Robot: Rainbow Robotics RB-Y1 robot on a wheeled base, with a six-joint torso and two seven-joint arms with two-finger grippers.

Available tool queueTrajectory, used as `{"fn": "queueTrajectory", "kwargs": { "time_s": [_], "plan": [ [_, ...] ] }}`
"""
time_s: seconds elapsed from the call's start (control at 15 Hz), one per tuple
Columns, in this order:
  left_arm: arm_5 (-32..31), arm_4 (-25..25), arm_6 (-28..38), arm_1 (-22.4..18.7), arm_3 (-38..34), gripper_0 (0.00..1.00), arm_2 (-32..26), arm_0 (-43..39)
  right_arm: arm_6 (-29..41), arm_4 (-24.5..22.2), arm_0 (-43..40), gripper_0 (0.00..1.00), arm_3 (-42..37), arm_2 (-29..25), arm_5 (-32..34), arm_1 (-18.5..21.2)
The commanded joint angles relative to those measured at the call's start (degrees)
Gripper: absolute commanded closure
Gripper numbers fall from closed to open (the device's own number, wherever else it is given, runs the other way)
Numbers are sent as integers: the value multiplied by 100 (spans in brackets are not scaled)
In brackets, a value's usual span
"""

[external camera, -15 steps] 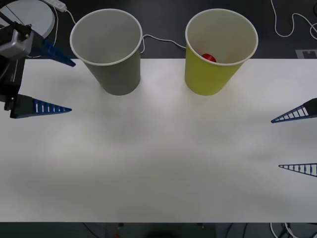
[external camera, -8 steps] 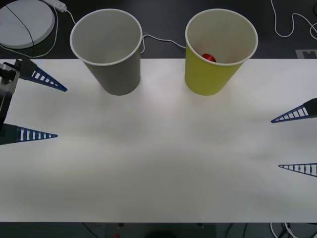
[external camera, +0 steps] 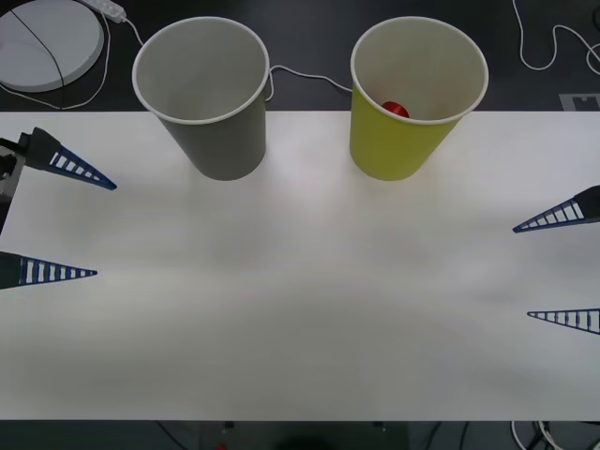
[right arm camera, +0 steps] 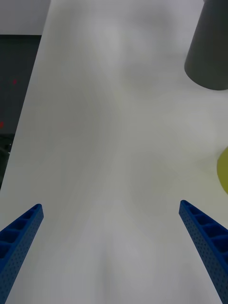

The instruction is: Put the can into the green bin and the plastic bottle into the gray bin

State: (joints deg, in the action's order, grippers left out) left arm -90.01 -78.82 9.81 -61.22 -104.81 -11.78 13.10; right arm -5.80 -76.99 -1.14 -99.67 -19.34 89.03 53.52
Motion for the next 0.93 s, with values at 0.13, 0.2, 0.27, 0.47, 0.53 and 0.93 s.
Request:
{"fn": "queueTrajectory", "kwargs": {
  "time_s": [0.13, 0.2, 0.27, 0.47, 0.53, 0.93],
  "plan": [
    [1, -2, -93, 40, 110, 0, 9, -185, 0, 0, 0, 0, 0, 0, 0, 0],
    [36, -2, -102, 57, 101, 0, 0, -247, 0, 0, 0, 0, 0, 0, 0, 0],
    [36, -11, -119, 84, 110, 0, 0, -282, 0, 0, 0, 0, 0, 0, 0, 0],
    [97, -46, -172, 154, 110, 0, -8, -414, 0, 0, 0, 0, 0, 0, 0, 0],
    [97, -116, -190, 163, 110, 0, -8, -414, 0, 0, 0, 0, 0, 0, 0, 0],
    [97, -116, -190, 163, 110, 0, -8, -414, 0, 0, 0, 0, 0, 0, 0, 0]
  ]
}}
